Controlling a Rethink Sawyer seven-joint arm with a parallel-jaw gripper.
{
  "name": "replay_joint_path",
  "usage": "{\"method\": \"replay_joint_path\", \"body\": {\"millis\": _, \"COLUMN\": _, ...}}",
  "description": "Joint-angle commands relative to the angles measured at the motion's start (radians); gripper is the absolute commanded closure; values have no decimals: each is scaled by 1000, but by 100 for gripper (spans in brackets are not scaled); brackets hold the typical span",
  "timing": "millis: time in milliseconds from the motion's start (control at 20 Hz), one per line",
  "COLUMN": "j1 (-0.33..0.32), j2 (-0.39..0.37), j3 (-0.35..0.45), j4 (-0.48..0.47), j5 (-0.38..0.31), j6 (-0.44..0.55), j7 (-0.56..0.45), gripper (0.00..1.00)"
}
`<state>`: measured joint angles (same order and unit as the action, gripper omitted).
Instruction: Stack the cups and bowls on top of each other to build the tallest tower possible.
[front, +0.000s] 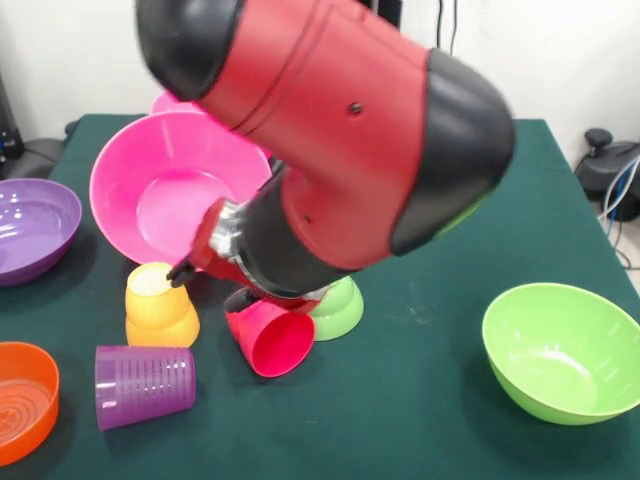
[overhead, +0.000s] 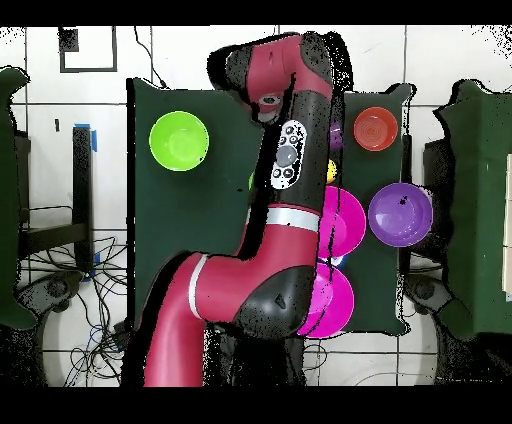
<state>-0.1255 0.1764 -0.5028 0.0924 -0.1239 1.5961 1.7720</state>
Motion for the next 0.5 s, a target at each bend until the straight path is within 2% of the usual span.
{"method": "replay_joint_path", "body": {"millis": 50, "j1": 58, "j2": 22, "j3": 34, "j4": -11, "j5": 72, "j6": 61, "j7": 141, "gripper": 0}}
{"method": "replay_joint_path", "body": {"millis": 250, "j1": 84, "j2": 41, "j3": 52, "j4": 7, "j5": 98, "j6": -14, "j7": 256, "gripper": 0}}
{"method": "replay_joint_path", "body": {"millis": 450, "j1": 103, "j2": 66, "j3": 22, "j4": -14, "j5": 125, "j6": 6, "j7": 289, "gripper": 0}}
{"method": "replay_joint_path", "body": {"millis": 500, "j1": 104, "j2": 68, "j3": 26, "j4": -1, "j5": 125, "j6": -16, "j7": 287, "gripper": 0}}
